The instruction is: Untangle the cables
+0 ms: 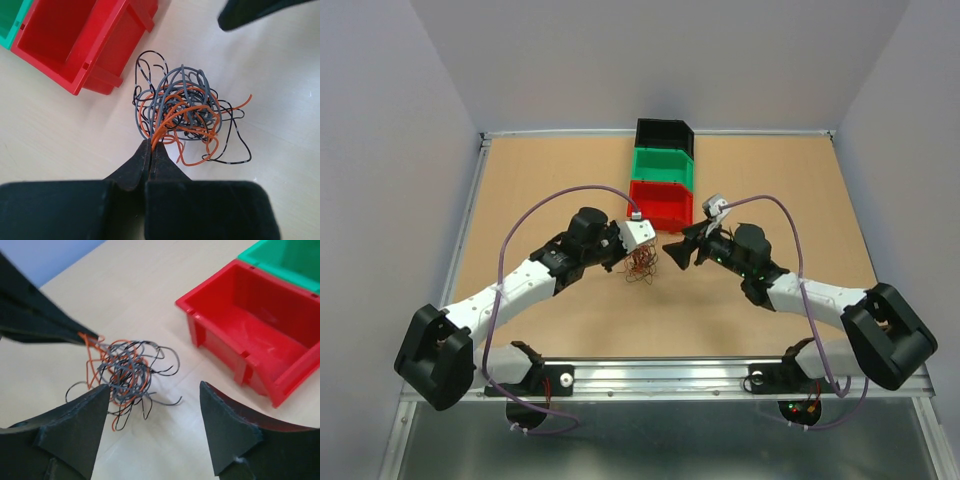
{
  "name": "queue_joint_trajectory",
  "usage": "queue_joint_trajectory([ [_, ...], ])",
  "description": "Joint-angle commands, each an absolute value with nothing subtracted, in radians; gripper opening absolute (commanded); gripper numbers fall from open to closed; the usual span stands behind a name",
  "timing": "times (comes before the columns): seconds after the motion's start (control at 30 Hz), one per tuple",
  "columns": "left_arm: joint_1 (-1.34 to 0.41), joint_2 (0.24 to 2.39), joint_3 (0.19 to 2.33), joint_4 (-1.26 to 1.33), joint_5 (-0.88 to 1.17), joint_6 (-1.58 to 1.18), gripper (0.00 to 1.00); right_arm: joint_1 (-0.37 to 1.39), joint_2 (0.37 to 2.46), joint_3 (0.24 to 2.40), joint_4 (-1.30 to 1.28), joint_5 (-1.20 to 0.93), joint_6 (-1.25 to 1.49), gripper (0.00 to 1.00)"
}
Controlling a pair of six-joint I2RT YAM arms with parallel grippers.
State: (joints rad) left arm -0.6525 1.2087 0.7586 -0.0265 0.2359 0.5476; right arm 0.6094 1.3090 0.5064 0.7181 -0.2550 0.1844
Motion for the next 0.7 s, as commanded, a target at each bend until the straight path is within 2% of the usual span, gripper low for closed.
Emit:
queue_joint_trajectory([
  [0.0,-0.657,1.161,0.747,0.003,0.305,0.563,0.00,0.611,1.305,0.469,0.782,-0.449,0.107,0.75],
  [0.17,-0.657,1.146,0.749,0.002,0.337,0.566,0.00,0.614,1.374,0.498,0.837,-0.616,0.091,0.69],
  [0.3,-0.657,1.147,0.750,-0.020,0.350,0.569,0.00,0.624,1.451,0.540,0.868,-0.657,0.097,0.69],
  [0.37,-0.658,1.154,0.753,-0.029,0.356,0.572,0.00,0.630,1.495,0.563,0.873,-0.664,0.104,0.65],
  [0.47,-0.658,1.152,0.753,-0.031,0.359,0.575,0.00,0.638,1.528,0.591,0.882,-0.670,0.113,0.43],
  [0.5,-0.658,1.149,0.753,-0.028,0.350,0.574,0.00,0.638,1.528,0.592,0.887,-0.663,0.120,0.23],
  [0.53,-0.658,1.141,0.753,-0.025,0.333,0.575,0.00,0.638,1.520,0.586,0.887,-0.643,0.130,0.14],
  [0.57,-0.658,1.132,0.750,-0.005,0.269,0.560,0.00,0.640,1.496,0.577,0.887,-0.573,0.152,0.01],
  [0.67,-0.655,1.068,0.701,0.095,0.120,0.525,0.00,0.638,1.427,0.514,0.884,-0.386,0.196,0.01],
])
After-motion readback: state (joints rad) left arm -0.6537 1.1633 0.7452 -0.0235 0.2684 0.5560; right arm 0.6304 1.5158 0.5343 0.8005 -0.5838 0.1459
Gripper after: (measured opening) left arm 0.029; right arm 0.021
